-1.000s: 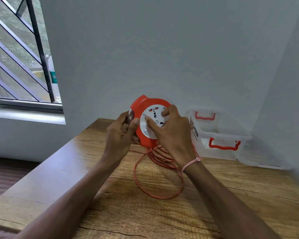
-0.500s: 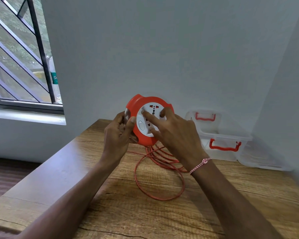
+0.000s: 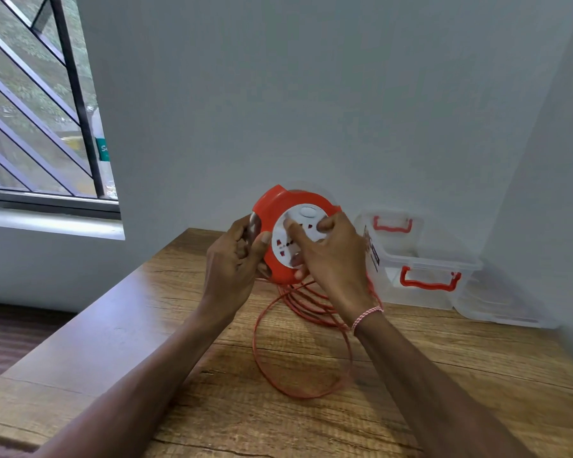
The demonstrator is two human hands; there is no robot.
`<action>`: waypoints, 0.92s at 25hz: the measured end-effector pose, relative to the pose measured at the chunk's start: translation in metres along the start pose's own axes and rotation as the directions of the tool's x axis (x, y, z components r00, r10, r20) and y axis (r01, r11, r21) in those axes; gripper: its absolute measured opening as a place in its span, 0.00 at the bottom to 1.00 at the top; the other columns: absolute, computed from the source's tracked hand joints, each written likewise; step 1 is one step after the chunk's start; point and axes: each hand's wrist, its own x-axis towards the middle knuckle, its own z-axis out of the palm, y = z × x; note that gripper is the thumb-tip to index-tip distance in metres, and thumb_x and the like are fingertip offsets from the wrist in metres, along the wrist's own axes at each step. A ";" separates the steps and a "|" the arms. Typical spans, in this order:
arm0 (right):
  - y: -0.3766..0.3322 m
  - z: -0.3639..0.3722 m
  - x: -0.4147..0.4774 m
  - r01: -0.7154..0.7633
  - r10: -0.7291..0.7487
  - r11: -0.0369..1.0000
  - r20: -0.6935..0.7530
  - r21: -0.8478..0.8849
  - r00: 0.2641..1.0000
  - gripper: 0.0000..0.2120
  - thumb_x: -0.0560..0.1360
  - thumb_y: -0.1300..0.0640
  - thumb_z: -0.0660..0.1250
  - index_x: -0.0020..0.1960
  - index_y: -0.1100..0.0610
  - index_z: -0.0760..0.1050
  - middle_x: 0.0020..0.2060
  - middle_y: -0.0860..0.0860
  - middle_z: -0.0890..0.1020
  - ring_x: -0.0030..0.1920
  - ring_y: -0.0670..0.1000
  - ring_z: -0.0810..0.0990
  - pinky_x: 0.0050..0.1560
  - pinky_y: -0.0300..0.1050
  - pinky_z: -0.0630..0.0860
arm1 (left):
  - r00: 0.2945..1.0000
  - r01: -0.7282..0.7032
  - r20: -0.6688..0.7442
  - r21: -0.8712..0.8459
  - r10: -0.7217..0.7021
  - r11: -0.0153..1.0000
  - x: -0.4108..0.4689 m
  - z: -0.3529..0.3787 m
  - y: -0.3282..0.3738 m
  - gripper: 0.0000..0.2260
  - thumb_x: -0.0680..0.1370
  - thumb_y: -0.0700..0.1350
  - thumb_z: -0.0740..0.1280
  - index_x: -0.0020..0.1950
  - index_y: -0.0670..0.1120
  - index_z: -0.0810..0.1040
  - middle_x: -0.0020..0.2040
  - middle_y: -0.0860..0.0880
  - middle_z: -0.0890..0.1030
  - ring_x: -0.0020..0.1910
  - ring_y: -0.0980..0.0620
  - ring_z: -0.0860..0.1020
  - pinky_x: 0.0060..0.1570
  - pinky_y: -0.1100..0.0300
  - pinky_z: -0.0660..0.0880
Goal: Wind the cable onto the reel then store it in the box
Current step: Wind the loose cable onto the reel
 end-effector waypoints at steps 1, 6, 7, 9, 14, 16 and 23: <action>-0.001 0.000 -0.001 -0.121 0.111 0.977 0.071 0.175 0.991 0.21 0.76 0.37 0.74 0.55 0.50 0.71 0.31 0.50 0.87 0.26 0.49 0.85 0.28 0.41 0.77 | 1.000 0.004 -0.006 0.001 -0.004 1.000 0.001 0.000 -0.001 0.16 0.82 0.56 0.63 0.65 0.49 0.76 0.44 0.55 0.86 0.40 0.57 0.87 0.36 0.63 0.84; 0.002 -0.018 0.005 0.346 -0.338 0.909 0.074 -0.232 0.938 0.17 0.79 0.45 0.74 0.62 0.50 0.76 0.38 0.46 0.88 0.32 0.47 0.86 0.33 0.40 0.81 | 0.989 0.127 -0.069 -0.060 -0.131 0.990 0.005 -0.006 -0.007 0.13 0.83 0.55 0.63 0.63 0.50 0.76 0.44 0.59 0.86 0.40 0.56 0.87 0.33 0.60 0.84; 0.005 -0.022 0.007 0.533 -0.535 0.729 0.127 -0.430 0.835 0.17 0.79 0.46 0.73 0.65 0.50 0.76 0.45 0.47 0.87 0.35 0.48 0.86 0.35 0.44 0.83 | 0.988 0.130 -0.073 -0.061 -0.134 0.990 0.005 -0.007 -0.007 0.14 0.83 0.56 0.62 0.63 0.51 0.76 0.45 0.61 0.86 0.40 0.57 0.87 0.34 0.61 0.84; 0.011 -0.023 0.009 0.709 -0.713 0.359 0.311 -0.607 0.628 0.22 0.79 0.50 0.75 0.70 0.51 0.75 0.56 0.53 0.84 0.37 0.54 0.86 0.33 0.47 0.83 | 0.989 0.127 -0.070 -0.065 -0.131 0.990 0.005 -0.008 -0.004 0.13 0.82 0.57 0.62 0.63 0.53 0.76 0.47 0.65 0.86 0.43 0.58 0.87 0.35 0.63 0.84; 0.014 -0.017 0.009 0.646 -0.730 0.211 0.321 -0.733 0.603 0.32 0.77 0.45 0.76 0.77 0.48 0.71 0.58 0.59 0.85 0.39 0.59 0.88 0.32 0.49 0.83 | 0.991 0.113 -0.065 -0.073 -0.117 0.991 0.005 -0.005 -0.004 0.16 0.82 0.56 0.63 0.66 0.51 0.76 0.47 0.65 0.86 0.47 0.61 0.87 0.39 0.69 0.81; 0.013 -0.015 0.007 0.642 -0.740 0.234 0.295 -0.730 0.605 0.33 0.77 0.44 0.76 0.78 0.50 0.71 0.57 0.61 0.86 0.37 0.60 0.88 0.32 0.51 0.84 | 0.991 0.112 -0.061 -0.081 -0.117 0.990 0.006 -0.006 -0.003 0.16 0.82 0.56 0.63 0.65 0.50 0.76 0.47 0.65 0.86 0.47 0.61 0.87 0.39 0.69 0.81; -0.004 -0.005 0.004 0.514 -0.639 0.579 0.040 -0.633 0.768 0.29 0.78 0.33 0.69 0.65 0.56 0.76 0.35 0.54 0.85 0.29 0.54 0.83 0.29 0.43 0.79 | 0.999 0.036 -0.004 -0.068 -0.037 0.997 0.006 -0.005 0.003 0.11 0.85 0.51 0.62 0.66 0.52 0.74 0.50 0.66 0.85 0.44 0.61 0.87 0.38 0.69 0.82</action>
